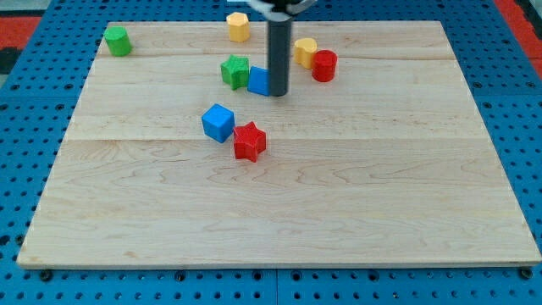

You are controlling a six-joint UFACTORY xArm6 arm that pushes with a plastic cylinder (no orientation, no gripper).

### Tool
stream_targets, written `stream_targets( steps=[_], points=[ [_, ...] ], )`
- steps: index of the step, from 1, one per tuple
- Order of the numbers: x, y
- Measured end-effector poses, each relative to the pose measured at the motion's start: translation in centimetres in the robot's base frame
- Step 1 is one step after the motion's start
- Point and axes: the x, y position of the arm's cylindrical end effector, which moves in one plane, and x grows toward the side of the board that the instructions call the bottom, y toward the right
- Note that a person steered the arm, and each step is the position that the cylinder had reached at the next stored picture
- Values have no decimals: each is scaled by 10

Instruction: Move the green star parallel to the hexagon

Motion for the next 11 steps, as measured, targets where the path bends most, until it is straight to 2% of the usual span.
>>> stream_targets(
  steps=[1,3,4,6,8,10,11],
  points=[
    [12,-49],
    [-46,-60],
    [-62,-59],
    [-103,28],
    [-125,16],
    [-143,145],
    [-138,119]
  ],
)
